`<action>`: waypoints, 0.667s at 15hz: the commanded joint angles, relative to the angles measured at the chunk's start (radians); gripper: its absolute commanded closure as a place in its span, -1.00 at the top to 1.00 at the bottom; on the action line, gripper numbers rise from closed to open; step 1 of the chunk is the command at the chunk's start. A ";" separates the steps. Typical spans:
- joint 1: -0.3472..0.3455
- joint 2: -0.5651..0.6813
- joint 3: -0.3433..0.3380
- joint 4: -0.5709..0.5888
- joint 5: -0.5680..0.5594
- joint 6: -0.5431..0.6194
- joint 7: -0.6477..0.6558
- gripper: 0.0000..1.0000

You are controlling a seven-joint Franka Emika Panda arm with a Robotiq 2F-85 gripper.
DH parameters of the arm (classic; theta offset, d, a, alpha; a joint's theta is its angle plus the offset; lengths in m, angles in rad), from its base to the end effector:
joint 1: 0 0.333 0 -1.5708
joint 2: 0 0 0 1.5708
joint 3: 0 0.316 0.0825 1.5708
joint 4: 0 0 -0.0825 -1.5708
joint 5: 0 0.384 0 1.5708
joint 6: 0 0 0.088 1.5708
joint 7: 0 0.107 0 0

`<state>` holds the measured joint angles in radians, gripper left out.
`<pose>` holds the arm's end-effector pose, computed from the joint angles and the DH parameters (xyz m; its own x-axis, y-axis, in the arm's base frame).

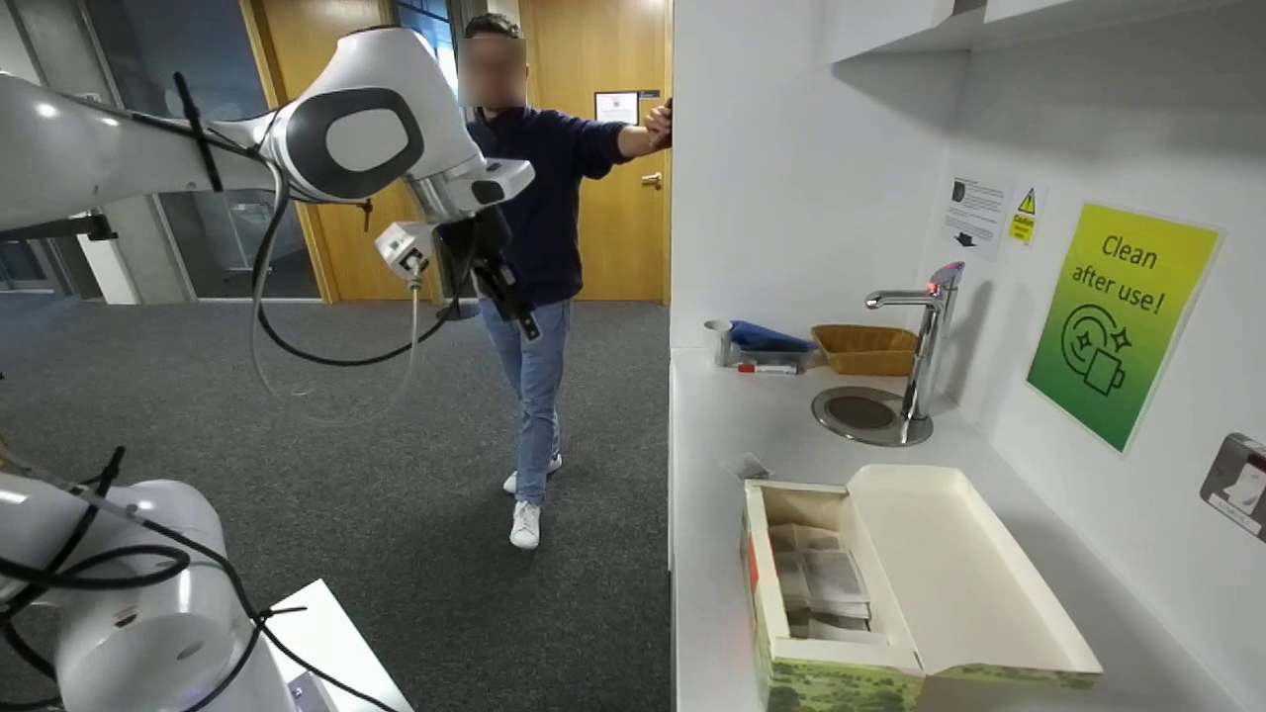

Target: Put some tea bags on the counter

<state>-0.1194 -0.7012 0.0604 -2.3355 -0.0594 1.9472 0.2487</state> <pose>0.3641 -0.0199 0.6107 0.9053 -0.2792 0.3200 -0.3011 -0.9534 0.0199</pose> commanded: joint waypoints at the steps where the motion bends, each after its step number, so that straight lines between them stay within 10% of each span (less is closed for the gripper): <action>1: -0.042 0.161 -0.007 0.098 -0.024 0.061 0.065 1.00; 10: -0.077 0.270 -0.097 0.138 -0.012 0.054 0.119 1.00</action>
<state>-0.2034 -0.4320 -0.0319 -2.2000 -0.0691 2.0034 0.3665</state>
